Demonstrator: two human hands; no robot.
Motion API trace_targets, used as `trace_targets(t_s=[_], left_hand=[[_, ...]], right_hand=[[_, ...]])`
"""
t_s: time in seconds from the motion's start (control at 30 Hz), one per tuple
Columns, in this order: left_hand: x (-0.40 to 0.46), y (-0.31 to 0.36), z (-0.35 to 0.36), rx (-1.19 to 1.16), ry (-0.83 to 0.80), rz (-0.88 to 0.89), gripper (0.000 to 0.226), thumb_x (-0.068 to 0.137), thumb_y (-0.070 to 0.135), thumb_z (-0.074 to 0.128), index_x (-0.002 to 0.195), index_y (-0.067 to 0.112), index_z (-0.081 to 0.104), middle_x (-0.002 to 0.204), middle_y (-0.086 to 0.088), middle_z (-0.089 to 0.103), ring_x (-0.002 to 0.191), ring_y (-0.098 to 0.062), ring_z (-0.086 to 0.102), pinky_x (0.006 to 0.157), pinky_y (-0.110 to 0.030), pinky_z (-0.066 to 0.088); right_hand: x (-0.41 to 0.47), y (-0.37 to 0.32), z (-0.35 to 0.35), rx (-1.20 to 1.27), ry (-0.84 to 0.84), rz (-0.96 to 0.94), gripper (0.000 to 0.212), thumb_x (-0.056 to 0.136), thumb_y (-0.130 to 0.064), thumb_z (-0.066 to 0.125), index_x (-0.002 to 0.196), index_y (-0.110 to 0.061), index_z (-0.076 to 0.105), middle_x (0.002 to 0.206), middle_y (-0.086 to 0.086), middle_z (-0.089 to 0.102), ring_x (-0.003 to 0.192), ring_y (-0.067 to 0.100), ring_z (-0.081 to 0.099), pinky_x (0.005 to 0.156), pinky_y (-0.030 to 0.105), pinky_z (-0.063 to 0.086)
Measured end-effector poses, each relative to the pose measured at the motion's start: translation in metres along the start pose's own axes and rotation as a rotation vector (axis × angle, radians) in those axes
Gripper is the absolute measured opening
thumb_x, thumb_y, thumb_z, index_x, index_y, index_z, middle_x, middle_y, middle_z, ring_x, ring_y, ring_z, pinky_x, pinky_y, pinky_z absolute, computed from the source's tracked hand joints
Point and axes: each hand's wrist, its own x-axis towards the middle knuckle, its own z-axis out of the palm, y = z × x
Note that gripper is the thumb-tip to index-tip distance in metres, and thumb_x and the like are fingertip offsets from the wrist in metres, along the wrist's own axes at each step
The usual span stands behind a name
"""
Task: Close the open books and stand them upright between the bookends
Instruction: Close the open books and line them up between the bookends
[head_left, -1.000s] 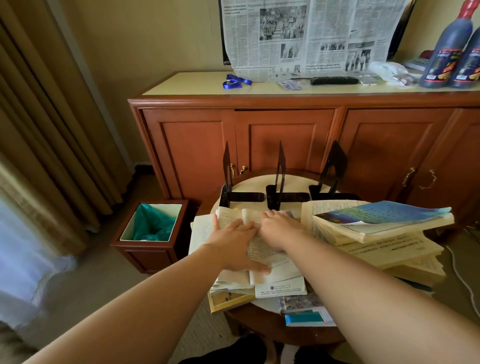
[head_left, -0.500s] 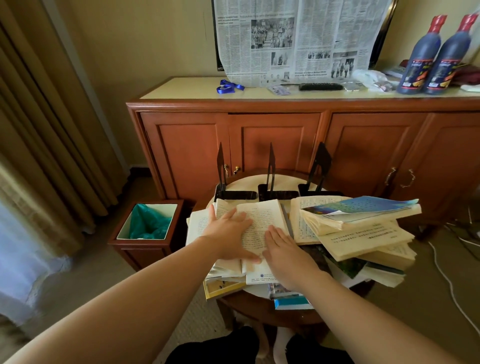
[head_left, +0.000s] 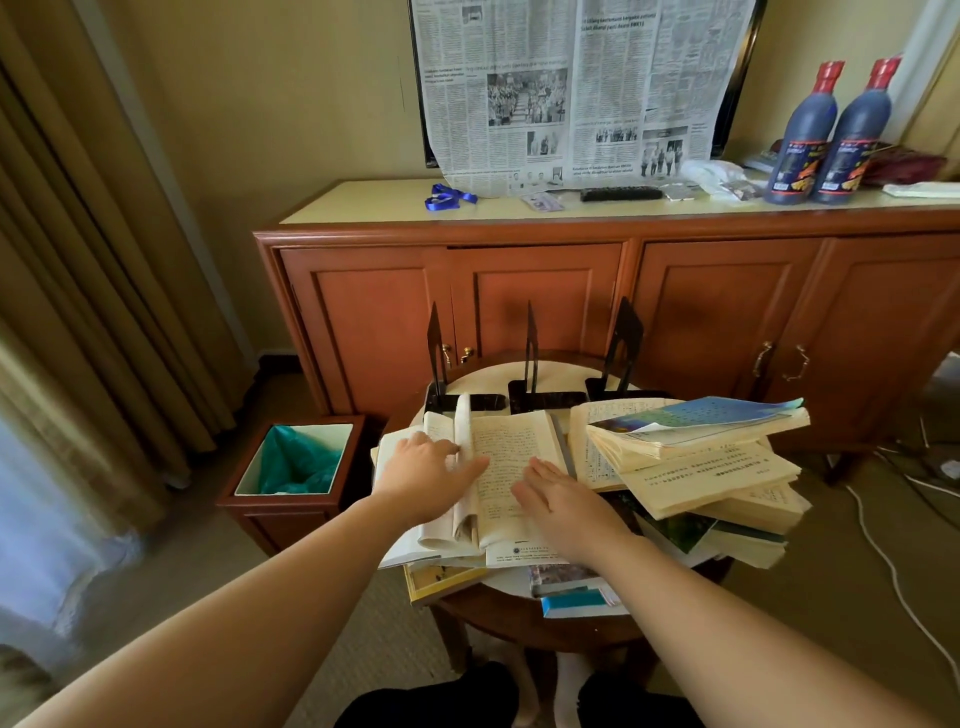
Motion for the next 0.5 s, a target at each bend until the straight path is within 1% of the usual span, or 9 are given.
trace_targets(t_s=[0.1, 0.17, 0.23, 0.27, 0.3, 0.33, 0.4, 0.47, 0.5], left_hand=[[0.0, 0.01, 0.005, 0.096, -0.071, 0.083, 0.061, 0.104, 0.067, 0.026, 0.156, 0.041, 0.043, 0.157, -0.007, 0.049, 0.144, -0.033, 0.039, 0.115, -0.051, 0.029], [0.001, 0.013, 0.008, 0.015, -0.121, 0.089, 0.054, 0.108, 0.06, 0.026, 0.156, 0.043, 0.042, 0.158, -0.004, 0.049, 0.145, -0.031, 0.041, 0.119, -0.052, 0.026], [0.001, 0.016, 0.009, -0.218, -0.105, 0.087, 0.044, 0.109, 0.048, 0.036, 0.15, 0.042, 0.05, 0.153, -0.002, 0.052, 0.137, -0.029, 0.05, 0.116, -0.048, 0.039], [0.001, 0.018, 0.008, -0.338, -0.077, 0.088, 0.04, 0.109, 0.04, 0.042, 0.147, 0.04, 0.054, 0.149, -0.001, 0.054, 0.131, -0.027, 0.055, 0.109, -0.042, 0.047], [0.0, 0.021, 0.007, -0.428, -0.053, 0.088, 0.039, 0.108, 0.032, 0.047, 0.146, 0.04, 0.055, 0.144, 0.001, 0.054, 0.128, -0.025, 0.057, 0.102, -0.035, 0.049], [-0.001, 0.023, 0.004, -0.491, -0.036, 0.092, 0.042, 0.107, 0.025, 0.051, 0.146, 0.04, 0.054, 0.14, 0.003, 0.055, 0.126, -0.022, 0.058, 0.099, -0.032, 0.049], [-0.003, 0.027, 0.001, -0.551, -0.032, 0.128, 0.054, 0.104, 0.016, 0.057, 0.15, 0.042, 0.045, 0.138, 0.007, 0.058, 0.12, -0.014, 0.064, 0.094, -0.029, 0.053], [-0.001, 0.031, 0.002, -0.613, -0.093, 0.14, 0.066, 0.103, 0.007, 0.056, 0.156, 0.038, 0.034, 0.141, 0.005, 0.059, 0.11, -0.007, 0.069, 0.079, -0.02, 0.056], [-0.001, 0.032, 0.004, -0.633, -0.139, 0.147, 0.07, 0.103, 0.003, 0.054, 0.159, 0.036, 0.029, 0.142, 0.004, 0.06, 0.11, -0.006, 0.069, 0.072, -0.017, 0.056]], right_hand=[[-0.002, -0.002, -0.005, 0.069, 0.019, 0.035, 0.081, 0.1, -0.074, 0.023, 0.164, -0.025, 0.024, 0.172, -0.008, 0.017, 0.157, 0.011, 0.014, 0.125, 0.035, 0.013], [-0.003, -0.004, -0.007, 0.11, 0.034, 0.059, 0.09, 0.094, -0.083, 0.026, 0.164, -0.026, 0.026, 0.17, -0.007, 0.026, 0.154, 0.018, 0.027, 0.122, 0.038, 0.024], [-0.005, -0.004, -0.009, 0.173, 0.038, 0.095, 0.11, 0.078, -0.097, 0.029, 0.164, -0.03, 0.02, 0.165, -0.004, 0.035, 0.148, 0.022, 0.038, 0.118, 0.041, 0.035], [-0.006, -0.004, -0.01, 0.197, 0.039, 0.106, 0.122, 0.068, -0.104, 0.029, 0.165, -0.031, 0.016, 0.165, -0.004, 0.037, 0.147, 0.023, 0.04, 0.116, 0.043, 0.039], [-0.007, -0.003, -0.01, 0.211, 0.036, 0.105, 0.129, 0.061, -0.107, 0.029, 0.165, -0.032, 0.013, 0.165, -0.004, 0.037, 0.146, 0.023, 0.042, 0.115, 0.044, 0.04], [-0.007, -0.003, -0.011, 0.219, 0.033, 0.098, 0.131, 0.059, -0.107, 0.032, 0.165, -0.032, 0.011, 0.165, -0.005, 0.035, 0.146, 0.023, 0.042, 0.115, 0.044, 0.041], [-0.008, -0.004, -0.011, 0.236, 0.028, 0.091, 0.124, 0.067, -0.102, 0.04, 0.165, -0.032, 0.01, 0.167, -0.006, 0.031, 0.149, 0.023, 0.038, 0.116, 0.044, 0.038], [-0.007, -0.004, -0.01, 0.274, 0.037, 0.079, 0.111, 0.079, -0.091, 0.048, 0.166, -0.032, 0.01, 0.168, -0.007, 0.029, 0.151, 0.022, 0.034, 0.118, 0.043, 0.035], [-0.008, -0.003, -0.01, 0.302, 0.046, 0.062, 0.107, 0.082, -0.087, 0.05, 0.166, -0.032, 0.01, 0.169, -0.007, 0.029, 0.152, 0.021, 0.033, 0.119, 0.043, 0.034]])
